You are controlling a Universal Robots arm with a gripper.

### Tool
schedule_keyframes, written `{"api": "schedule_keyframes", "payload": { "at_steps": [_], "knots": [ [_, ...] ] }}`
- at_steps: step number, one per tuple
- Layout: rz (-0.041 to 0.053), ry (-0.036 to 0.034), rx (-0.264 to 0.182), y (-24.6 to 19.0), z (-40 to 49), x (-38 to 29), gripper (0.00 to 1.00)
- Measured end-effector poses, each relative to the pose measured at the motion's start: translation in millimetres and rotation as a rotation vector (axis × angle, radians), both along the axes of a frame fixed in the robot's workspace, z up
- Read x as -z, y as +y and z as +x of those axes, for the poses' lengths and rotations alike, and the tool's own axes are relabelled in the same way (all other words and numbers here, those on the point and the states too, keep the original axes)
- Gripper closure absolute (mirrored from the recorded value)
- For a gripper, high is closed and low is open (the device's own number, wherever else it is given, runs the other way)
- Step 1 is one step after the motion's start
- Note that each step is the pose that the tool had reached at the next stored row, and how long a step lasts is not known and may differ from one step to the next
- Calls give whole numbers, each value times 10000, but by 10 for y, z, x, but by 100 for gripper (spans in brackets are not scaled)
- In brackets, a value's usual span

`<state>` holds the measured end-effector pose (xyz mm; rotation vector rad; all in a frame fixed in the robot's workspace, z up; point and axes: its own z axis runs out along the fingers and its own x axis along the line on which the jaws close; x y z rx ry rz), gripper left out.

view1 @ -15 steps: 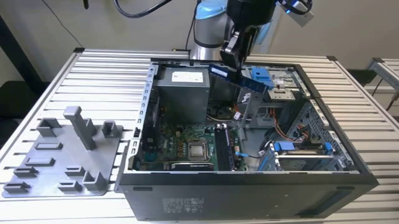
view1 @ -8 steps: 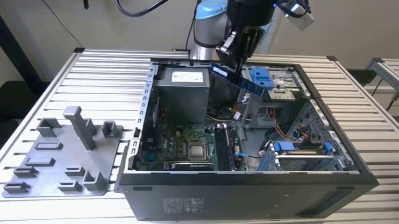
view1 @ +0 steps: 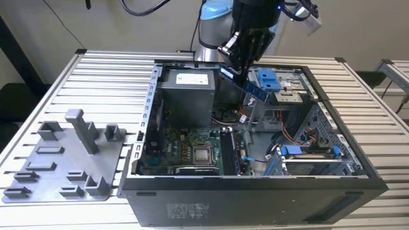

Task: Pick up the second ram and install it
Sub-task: 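Insert the second ram into the second slot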

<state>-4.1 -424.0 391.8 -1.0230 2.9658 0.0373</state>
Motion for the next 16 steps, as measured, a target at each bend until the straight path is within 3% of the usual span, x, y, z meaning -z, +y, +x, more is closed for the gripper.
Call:
{"api": "schedule_keyframes", "payload": {
  "at_steps": [16],
  "knots": [
    [0,0,2901,0,0,33,86]
  ]
}}
